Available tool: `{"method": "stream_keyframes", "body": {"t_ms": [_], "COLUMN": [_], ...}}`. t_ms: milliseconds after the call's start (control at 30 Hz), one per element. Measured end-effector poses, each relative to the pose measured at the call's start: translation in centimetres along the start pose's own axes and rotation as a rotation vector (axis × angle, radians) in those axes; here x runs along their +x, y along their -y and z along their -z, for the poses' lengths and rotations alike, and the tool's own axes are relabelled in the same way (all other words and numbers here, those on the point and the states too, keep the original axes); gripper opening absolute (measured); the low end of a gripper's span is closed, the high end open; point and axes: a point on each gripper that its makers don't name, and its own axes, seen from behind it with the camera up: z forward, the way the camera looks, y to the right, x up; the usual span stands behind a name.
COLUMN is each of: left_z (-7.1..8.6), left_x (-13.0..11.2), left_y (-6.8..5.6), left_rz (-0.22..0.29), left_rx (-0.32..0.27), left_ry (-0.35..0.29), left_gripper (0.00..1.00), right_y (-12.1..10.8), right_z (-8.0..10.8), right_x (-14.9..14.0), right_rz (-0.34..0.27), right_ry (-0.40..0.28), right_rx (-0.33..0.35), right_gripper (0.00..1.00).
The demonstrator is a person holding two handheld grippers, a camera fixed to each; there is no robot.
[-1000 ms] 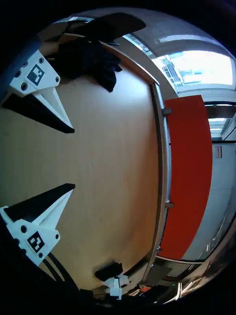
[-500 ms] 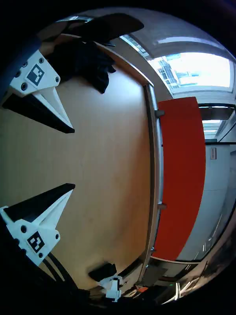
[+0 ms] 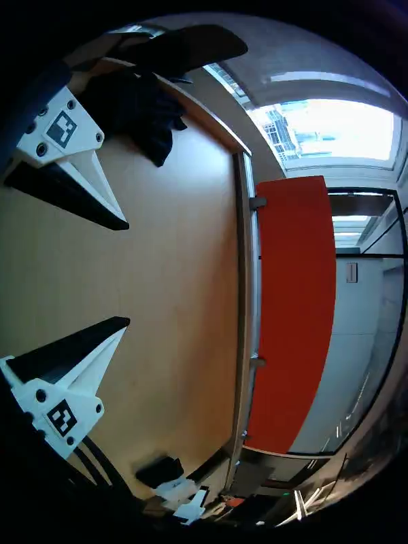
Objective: Fold towel
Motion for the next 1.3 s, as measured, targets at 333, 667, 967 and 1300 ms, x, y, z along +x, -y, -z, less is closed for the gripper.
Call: {"method": "stream_keyframes", "body": {"t_ms": [333, 667, 967, 1300], "left_z": [0.2, 1.3, 0.9, 0.2], "left_x": [4.1, 7.7, 7.0, 5.7], "left_y": [0.6, 2.0, 2.1, 2.1], "left_rz": [0.022, 0.038, 0.026, 0.022], "left_rx": [0.021, 0.053, 0.03, 0.012], "left_ry": [-0.162, -0.339, -0.36, -0.392], "left_gripper": [0.94, 0.94, 0.94, 0.94], "right_y": [0.3, 1.2, 1.5, 3.3], "right_z": [0.2, 1.1, 1.3, 1.3], "right_x": [2.8, 5.0, 5.6, 5.9], "right_rz": [0.004, 0.034, 0.06, 0.086], "right_ry": [-0.11, -0.184, -0.183, -0.194], "right_rx": [-0.035, -0.052, -0.073, -0.065], "right_gripper": [1.0, 0.99, 1.0, 1.0]}}
